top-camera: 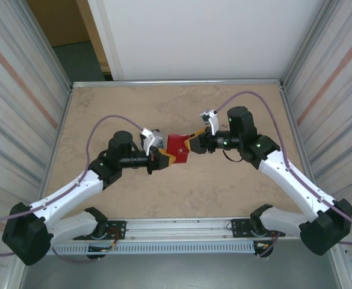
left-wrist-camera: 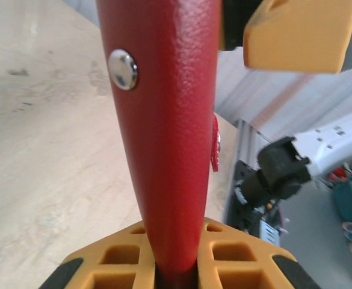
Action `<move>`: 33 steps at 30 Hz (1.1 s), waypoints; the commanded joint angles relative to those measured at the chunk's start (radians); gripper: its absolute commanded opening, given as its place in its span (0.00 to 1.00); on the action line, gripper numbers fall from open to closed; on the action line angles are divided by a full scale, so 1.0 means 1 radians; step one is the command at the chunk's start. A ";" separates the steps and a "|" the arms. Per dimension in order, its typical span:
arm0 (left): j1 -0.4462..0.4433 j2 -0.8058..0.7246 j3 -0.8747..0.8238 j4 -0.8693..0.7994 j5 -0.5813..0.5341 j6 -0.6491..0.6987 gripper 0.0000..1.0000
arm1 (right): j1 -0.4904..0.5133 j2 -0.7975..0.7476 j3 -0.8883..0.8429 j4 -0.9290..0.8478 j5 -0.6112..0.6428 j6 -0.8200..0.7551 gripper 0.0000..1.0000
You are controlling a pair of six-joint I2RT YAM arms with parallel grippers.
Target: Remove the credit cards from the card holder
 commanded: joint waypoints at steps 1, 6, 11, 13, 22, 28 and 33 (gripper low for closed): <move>0.006 -0.021 -0.009 0.020 -0.149 0.004 0.00 | 0.017 -0.039 0.036 -0.033 0.290 0.143 0.50; 0.006 0.006 -0.007 0.065 -0.248 -0.022 0.00 | 0.082 -0.044 0.017 -0.051 0.509 0.292 0.42; 0.006 0.039 0.004 0.093 -0.289 -0.025 0.00 | 0.205 -0.028 0.005 -0.035 0.677 0.379 0.40; 0.004 0.054 0.013 0.095 -0.293 -0.024 0.00 | 0.248 -0.007 0.012 -0.026 0.721 0.395 0.39; 0.004 0.065 -0.010 0.155 -0.306 -0.054 0.00 | 0.331 0.128 0.104 -0.025 0.751 0.391 0.39; 0.004 0.049 -0.027 0.173 -0.331 -0.074 0.00 | 0.343 0.190 0.148 -0.018 0.745 0.380 0.39; 0.003 0.044 -0.027 0.174 -0.325 -0.077 0.00 | 0.344 0.232 0.176 -0.016 0.741 0.374 0.40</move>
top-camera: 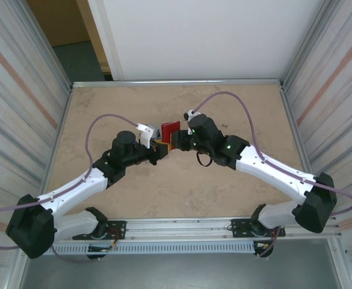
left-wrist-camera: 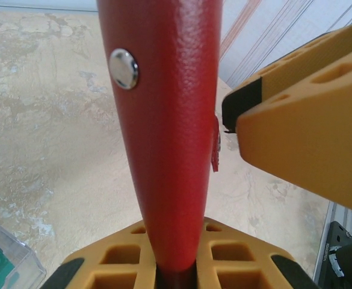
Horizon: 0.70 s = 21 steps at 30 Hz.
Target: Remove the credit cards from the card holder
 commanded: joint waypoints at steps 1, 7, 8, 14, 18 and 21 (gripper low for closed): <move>0.004 -0.027 -0.003 0.064 -0.009 -0.016 0.00 | 0.005 0.030 0.045 0.007 0.016 0.006 0.40; 0.004 -0.023 0.000 0.068 0.003 -0.018 0.00 | 0.005 0.068 0.065 0.001 0.001 0.010 0.44; 0.004 -0.021 0.002 0.070 0.007 -0.018 0.00 | 0.005 0.072 0.067 0.004 -0.006 0.008 0.45; 0.004 -0.015 0.002 0.089 0.025 -0.026 0.00 | 0.003 0.080 0.066 -0.019 0.026 0.016 0.46; 0.004 -0.018 0.003 0.099 0.009 -0.037 0.00 | -0.005 0.070 0.043 -0.027 0.038 0.026 0.45; 0.004 -0.017 0.002 0.111 0.001 -0.040 0.00 | -0.012 0.058 0.023 -0.029 0.039 0.034 0.44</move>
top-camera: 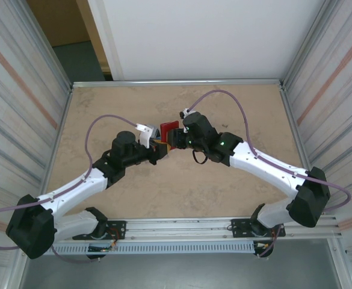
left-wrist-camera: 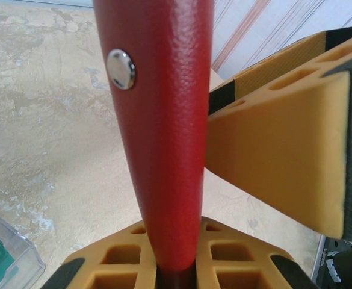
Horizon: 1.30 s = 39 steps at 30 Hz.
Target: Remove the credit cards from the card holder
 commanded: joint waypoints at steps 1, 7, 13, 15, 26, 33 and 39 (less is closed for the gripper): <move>0.002 -0.017 0.007 0.110 0.009 -0.006 0.00 | -0.014 -0.009 -0.023 -0.026 0.033 0.033 0.43; 0.002 -0.011 0.006 0.109 0.008 -0.010 0.00 | -0.026 -0.031 -0.045 -0.026 0.031 0.039 0.40; 0.002 -0.010 0.003 0.105 0.001 -0.012 0.00 | -0.029 -0.033 -0.047 -0.026 0.029 0.037 0.38; 0.002 -0.011 0.003 0.101 -0.003 -0.012 0.00 | -0.029 -0.034 -0.046 -0.025 0.031 0.034 0.35; 0.002 -0.015 -0.001 0.083 -0.008 -0.013 0.00 | -0.031 -0.039 -0.045 -0.029 0.039 0.028 0.21; 0.002 -0.014 -0.001 0.084 -0.007 -0.013 0.00 | -0.031 -0.049 -0.050 -0.028 0.041 0.027 0.17; 0.002 -0.009 -0.002 0.087 -0.009 -0.013 0.00 | -0.031 -0.057 -0.053 -0.025 0.042 0.027 0.12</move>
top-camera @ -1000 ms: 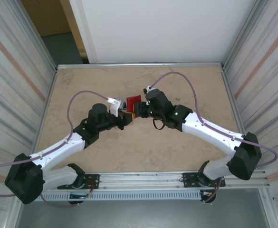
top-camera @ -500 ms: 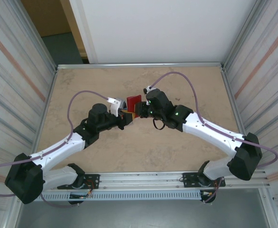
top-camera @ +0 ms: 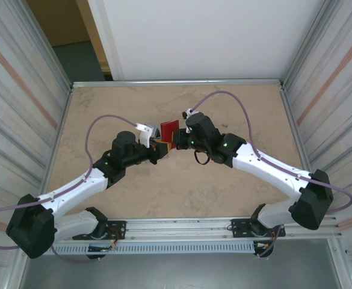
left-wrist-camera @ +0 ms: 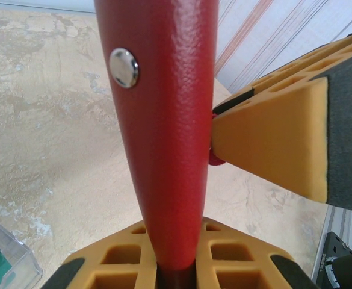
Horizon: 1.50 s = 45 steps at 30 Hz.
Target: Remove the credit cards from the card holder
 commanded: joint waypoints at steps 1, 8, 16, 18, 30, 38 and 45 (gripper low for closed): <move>0.003 -0.012 0.000 0.066 -0.003 -0.006 0.00 | -0.019 -0.022 -0.028 -0.036 0.058 0.008 0.11; 0.003 -0.012 -0.003 0.066 -0.007 -0.006 0.00 | -0.024 -0.035 -0.038 -0.033 0.061 0.008 0.05; 0.003 -0.014 -0.005 0.066 -0.008 -0.006 0.00 | -0.029 -0.047 -0.049 -0.029 0.059 0.012 0.00; 0.002 -0.016 -0.006 0.066 -0.009 -0.006 0.00 | -0.030 -0.052 -0.054 -0.032 0.061 0.014 0.00; 0.003 -0.027 -0.011 0.065 -0.003 -0.007 0.00 | -0.039 -0.093 -0.080 -0.023 0.058 0.015 0.00; 0.004 -0.034 0.004 0.043 0.039 0.024 0.00 | -0.085 -0.141 -0.123 -0.008 0.012 0.004 0.20; 0.009 -0.037 0.064 -0.013 0.221 0.095 0.00 | -0.167 -0.180 -0.190 0.085 -0.152 -0.018 0.40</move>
